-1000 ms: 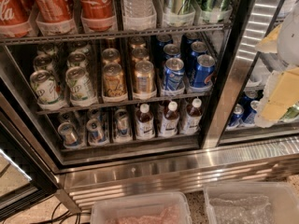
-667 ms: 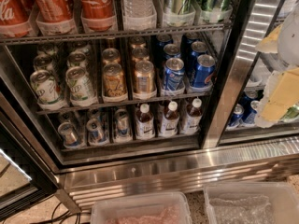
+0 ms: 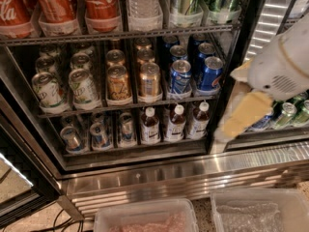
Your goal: Pick redbull can from bottom shelf of fridge
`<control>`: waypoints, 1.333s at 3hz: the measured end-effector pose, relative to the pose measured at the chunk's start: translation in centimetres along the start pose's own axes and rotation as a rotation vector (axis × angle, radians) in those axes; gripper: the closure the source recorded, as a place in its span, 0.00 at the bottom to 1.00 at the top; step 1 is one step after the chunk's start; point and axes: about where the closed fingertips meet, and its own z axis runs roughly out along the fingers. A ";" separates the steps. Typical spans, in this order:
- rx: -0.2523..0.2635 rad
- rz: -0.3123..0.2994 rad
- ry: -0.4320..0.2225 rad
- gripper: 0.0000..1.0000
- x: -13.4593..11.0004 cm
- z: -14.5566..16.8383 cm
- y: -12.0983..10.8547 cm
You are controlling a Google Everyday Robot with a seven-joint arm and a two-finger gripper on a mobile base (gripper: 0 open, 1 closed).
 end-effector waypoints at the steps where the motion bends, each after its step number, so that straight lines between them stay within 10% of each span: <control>1: -0.050 0.197 -0.115 0.00 -2.8 5.8 1.2; 2: -0.025 0.377 -0.206 0.00 -4.2 8.3 1.2; 4: 0.012 0.393 -0.237 0.00 -4.8 8.2 0.2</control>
Offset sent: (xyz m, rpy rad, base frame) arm 0.0475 0.0877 -0.0757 0.4677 0.0761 -0.5032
